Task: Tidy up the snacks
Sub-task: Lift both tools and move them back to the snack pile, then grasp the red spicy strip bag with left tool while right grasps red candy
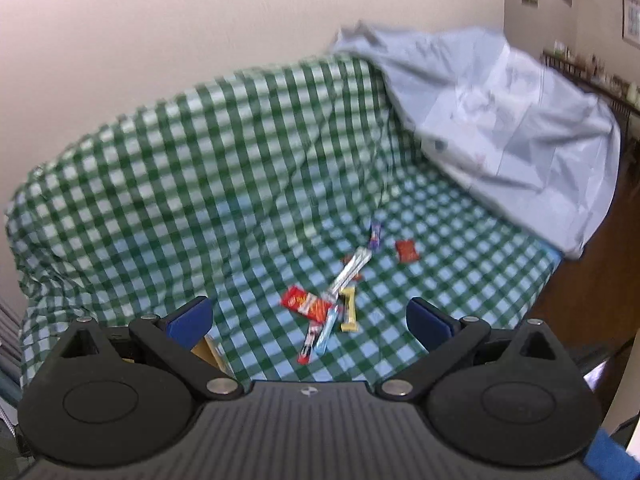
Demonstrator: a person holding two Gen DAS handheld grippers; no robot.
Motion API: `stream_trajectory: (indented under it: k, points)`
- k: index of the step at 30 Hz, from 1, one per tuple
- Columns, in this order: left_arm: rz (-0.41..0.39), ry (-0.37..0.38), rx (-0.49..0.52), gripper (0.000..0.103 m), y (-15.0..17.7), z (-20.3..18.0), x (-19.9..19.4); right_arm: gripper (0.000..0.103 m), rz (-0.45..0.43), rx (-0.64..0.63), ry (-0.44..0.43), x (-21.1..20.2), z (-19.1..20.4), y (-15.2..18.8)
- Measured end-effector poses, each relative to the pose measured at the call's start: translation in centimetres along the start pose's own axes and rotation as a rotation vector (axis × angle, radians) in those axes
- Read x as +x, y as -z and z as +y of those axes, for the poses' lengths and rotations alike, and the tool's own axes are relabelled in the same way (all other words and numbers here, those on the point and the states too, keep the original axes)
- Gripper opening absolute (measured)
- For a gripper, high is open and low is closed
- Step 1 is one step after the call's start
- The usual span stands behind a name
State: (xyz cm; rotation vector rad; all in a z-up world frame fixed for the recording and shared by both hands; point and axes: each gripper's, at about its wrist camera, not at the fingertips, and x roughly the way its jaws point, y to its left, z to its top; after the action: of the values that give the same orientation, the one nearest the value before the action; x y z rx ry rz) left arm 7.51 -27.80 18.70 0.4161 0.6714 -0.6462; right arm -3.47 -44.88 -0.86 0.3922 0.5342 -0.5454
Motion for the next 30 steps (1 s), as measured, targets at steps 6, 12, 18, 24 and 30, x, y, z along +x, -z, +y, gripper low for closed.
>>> stream_trajectory:
  k: [6,12,18,24,30]
  points:
    - [0.126,-0.151,0.028,0.103,1.4,1.4,12.5,0.090,0.014,0.029,0.061,3.7,-3.6,-0.8]
    - [0.273,-0.129,0.018,0.103,2.8,3.0,25.7,0.092,0.049,0.030,0.076,9.6,-5.9,-1.4]
    - [0.395,-0.068,-0.149,0.103,4.2,4.0,37.9,0.093,0.076,0.015,0.088,18.5,-7.6,-2.5]
    - [0.493,-0.098,-0.311,0.103,5.0,4.4,49.6,0.093,0.100,-0.008,0.112,31.1,-8.5,-3.9]
    - [0.555,-0.061,-0.460,0.103,5.7,5.1,57.1,0.093,0.131,-0.022,0.154,42.4,-9.2,-4.7]
